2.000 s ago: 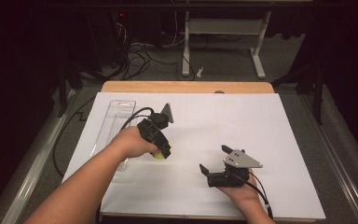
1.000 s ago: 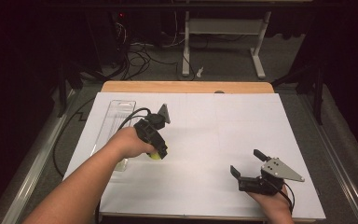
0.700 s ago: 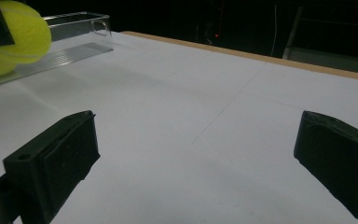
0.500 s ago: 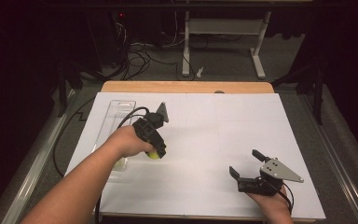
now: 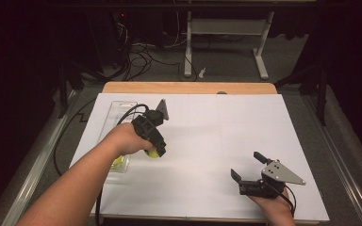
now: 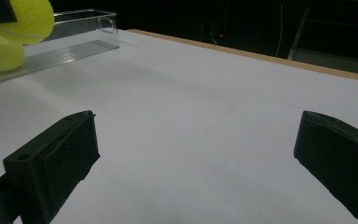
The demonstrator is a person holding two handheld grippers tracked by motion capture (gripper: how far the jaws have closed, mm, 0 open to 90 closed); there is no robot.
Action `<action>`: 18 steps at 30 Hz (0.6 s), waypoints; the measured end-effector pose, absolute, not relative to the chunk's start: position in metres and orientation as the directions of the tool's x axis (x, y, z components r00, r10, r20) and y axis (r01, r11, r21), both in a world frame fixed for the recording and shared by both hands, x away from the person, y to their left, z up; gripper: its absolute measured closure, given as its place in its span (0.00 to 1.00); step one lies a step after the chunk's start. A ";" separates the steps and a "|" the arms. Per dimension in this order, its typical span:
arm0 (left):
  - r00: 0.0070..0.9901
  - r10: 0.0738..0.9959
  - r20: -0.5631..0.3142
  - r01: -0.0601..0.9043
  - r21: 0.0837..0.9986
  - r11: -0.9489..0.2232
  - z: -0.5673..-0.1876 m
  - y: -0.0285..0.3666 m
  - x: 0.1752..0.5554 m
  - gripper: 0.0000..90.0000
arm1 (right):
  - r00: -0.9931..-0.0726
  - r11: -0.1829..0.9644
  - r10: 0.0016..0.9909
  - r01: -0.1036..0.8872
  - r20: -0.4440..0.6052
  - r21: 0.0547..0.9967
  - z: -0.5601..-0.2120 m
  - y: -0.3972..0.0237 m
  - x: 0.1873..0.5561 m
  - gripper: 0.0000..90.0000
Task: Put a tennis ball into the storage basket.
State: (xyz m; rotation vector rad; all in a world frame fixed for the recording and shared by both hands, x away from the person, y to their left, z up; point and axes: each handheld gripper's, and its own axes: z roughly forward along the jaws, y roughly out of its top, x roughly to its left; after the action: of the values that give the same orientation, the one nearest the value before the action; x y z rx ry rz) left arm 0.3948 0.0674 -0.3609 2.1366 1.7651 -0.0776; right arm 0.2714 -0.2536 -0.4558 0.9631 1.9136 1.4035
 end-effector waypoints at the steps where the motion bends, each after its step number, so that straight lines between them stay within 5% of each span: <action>1: 0.217 0.938 -0.271 0.958 0.243 -0.152 -0.360 0.067 0.395 0.30 | -0.577 0.188 0.816 0.215 -0.031 0.958 -0.456 -0.254 0.271 0.01; 18: 0.227 0.935 -0.273 0.957 0.239 -0.163 -0.344 0.066 0.402 0.30 | -0.566 0.167 0.824 0.215 -0.016 0.962 -0.455 -0.256 0.270 0.01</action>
State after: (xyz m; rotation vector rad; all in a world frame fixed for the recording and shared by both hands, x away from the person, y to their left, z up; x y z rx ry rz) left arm 0.4021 0.0656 -0.3441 2.1506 1.7525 -0.0872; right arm 0.2698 -0.2564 -0.4546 0.9810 1.8917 1.4182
